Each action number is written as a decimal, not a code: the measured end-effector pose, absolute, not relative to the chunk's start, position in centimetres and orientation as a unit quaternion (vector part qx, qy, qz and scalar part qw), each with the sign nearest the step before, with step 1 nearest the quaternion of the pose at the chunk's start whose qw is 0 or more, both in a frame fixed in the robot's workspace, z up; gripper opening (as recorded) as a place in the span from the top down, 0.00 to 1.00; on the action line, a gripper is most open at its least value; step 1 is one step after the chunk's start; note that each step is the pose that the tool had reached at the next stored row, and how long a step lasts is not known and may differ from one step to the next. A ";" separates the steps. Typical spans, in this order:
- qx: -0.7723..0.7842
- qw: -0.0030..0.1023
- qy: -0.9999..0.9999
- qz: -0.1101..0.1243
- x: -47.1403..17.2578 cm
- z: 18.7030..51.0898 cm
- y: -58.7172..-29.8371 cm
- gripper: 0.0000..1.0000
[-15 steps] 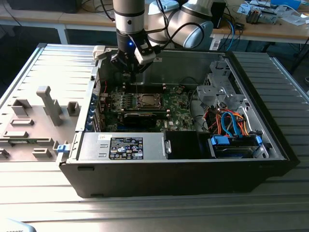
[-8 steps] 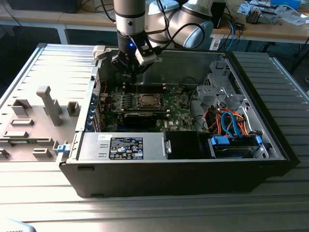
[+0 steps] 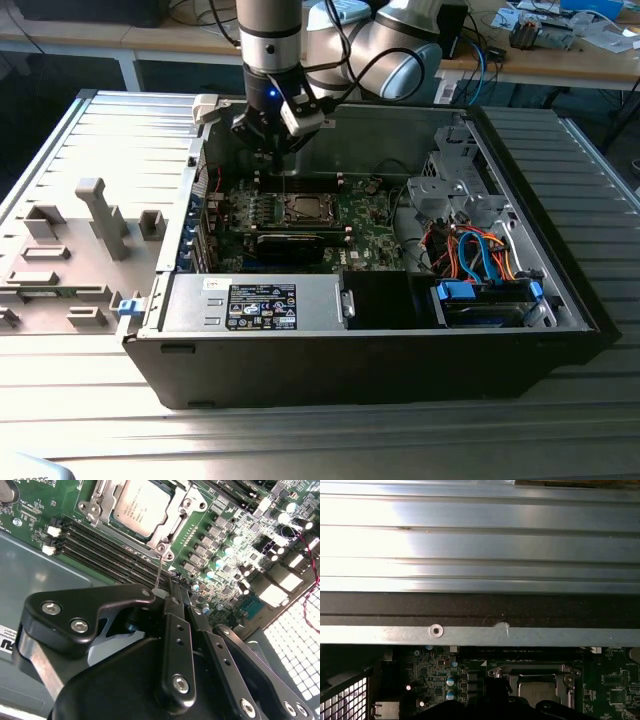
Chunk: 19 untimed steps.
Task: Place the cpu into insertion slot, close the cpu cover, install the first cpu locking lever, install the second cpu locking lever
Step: 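Install the first cpu locking lever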
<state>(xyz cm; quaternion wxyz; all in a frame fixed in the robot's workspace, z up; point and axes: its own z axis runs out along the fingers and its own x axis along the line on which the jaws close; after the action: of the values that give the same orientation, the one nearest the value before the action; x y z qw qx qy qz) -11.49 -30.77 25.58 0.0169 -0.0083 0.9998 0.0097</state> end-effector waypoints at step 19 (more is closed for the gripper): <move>-0.008 0.017 1.000 0.009 -10.6 25.2 -30.8 0.89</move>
<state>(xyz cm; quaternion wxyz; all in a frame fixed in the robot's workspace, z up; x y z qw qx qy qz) -10.62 -30.77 25.24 0.0168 -0.0083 0.9998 0.0094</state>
